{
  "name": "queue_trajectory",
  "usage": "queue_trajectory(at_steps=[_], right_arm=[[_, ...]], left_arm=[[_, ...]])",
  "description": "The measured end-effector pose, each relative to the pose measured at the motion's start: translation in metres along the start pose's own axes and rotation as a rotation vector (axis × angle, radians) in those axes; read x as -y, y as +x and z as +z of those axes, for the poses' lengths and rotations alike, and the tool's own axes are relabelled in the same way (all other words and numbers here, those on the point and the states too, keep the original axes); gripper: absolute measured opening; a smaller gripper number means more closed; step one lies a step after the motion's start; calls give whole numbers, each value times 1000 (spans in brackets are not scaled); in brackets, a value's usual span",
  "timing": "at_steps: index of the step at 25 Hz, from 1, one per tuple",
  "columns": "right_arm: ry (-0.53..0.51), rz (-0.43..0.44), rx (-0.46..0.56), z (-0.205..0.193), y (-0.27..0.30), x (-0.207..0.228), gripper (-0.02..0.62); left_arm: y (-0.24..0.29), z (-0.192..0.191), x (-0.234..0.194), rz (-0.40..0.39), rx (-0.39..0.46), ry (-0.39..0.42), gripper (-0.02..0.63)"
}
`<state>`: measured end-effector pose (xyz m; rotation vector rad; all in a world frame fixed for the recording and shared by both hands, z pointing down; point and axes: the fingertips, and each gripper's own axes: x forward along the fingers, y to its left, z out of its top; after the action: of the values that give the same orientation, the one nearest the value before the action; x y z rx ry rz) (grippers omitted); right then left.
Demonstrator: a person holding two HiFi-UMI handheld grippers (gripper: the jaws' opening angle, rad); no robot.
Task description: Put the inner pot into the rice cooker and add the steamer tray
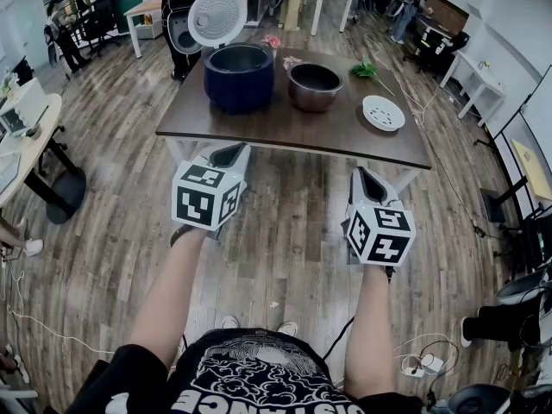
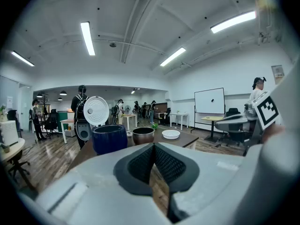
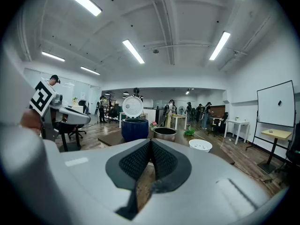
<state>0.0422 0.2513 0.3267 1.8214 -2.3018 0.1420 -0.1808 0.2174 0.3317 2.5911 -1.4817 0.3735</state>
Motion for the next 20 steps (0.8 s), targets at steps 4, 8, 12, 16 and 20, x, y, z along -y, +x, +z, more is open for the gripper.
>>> queue_trajectory(at_steps=[4, 8, 12, 16, 20], right_arm=[[8, 0, 23, 3, -3, 8, 0], [18, 12, 30, 4, -7, 21, 0], [30, 29, 31, 3, -10, 36, 2], [26, 43, 32, 2, -11, 49, 3], [28, 57, 29, -2, -10, 62, 23]], left_arm=[[6, 1, 9, 0, -6, 3, 2], [13, 4, 22, 5, -7, -1, 3], [22, 7, 36, 10, -3, -10, 2], [30, 10, 49, 18, -1, -9, 3], [39, 10, 62, 25, -5, -13, 3]])
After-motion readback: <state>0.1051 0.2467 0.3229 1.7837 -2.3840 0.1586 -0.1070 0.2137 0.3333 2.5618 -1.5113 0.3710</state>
